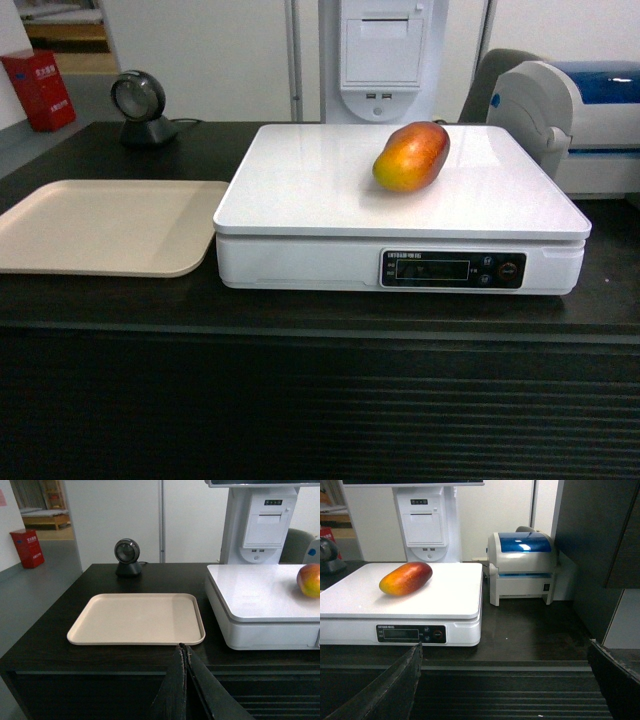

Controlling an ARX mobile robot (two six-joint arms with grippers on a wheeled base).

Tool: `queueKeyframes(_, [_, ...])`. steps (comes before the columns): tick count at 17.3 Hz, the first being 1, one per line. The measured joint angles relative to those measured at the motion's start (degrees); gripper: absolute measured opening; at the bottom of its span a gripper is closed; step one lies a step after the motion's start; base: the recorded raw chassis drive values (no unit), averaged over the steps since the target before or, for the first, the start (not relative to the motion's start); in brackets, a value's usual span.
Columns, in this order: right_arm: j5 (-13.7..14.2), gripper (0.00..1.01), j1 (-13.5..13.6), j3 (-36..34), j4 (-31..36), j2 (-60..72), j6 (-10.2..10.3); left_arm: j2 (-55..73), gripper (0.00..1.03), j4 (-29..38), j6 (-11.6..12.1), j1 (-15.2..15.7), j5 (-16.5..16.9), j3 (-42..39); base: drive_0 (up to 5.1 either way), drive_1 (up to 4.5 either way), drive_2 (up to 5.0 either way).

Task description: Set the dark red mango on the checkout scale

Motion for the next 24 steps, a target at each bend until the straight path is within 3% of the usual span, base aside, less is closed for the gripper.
queueKeyframes(1, [0.0,0.98,0.0,0.0,0.0,0.0,0.0,-4.6,0.02,-7.0,0.0,0.0,0.0,0.1,0.0,0.0,0.0])
queueKeyframes(2, [0.0,0.98,0.0,0.0,0.0,0.0,0.0,-9.3,0.02,-9.7,0.0,0.0,0.0,0.0,0.0,0.0,0.0])
queueKeyframes(6, [0.0,0.98,0.0,0.0,0.0,0.0,0.0,-9.1,0.04,-10.0,0.0,0.0,0.0,0.0,0.0,0.0,0.0])
queueKeyframes(14, [0.0,0.98,0.0,0.0,0.0,0.0,0.0,-9.1,0.99,-10.1,0.0,0.0,0.0,0.0,0.0,0.0,0.0])
queueKeyframes(24, [0.0,0.98,0.0,0.0,0.0,0.0,0.0,-9.1,0.98,-10.1,0.0,0.0,0.0,0.0,0.0,0.0,0.0])
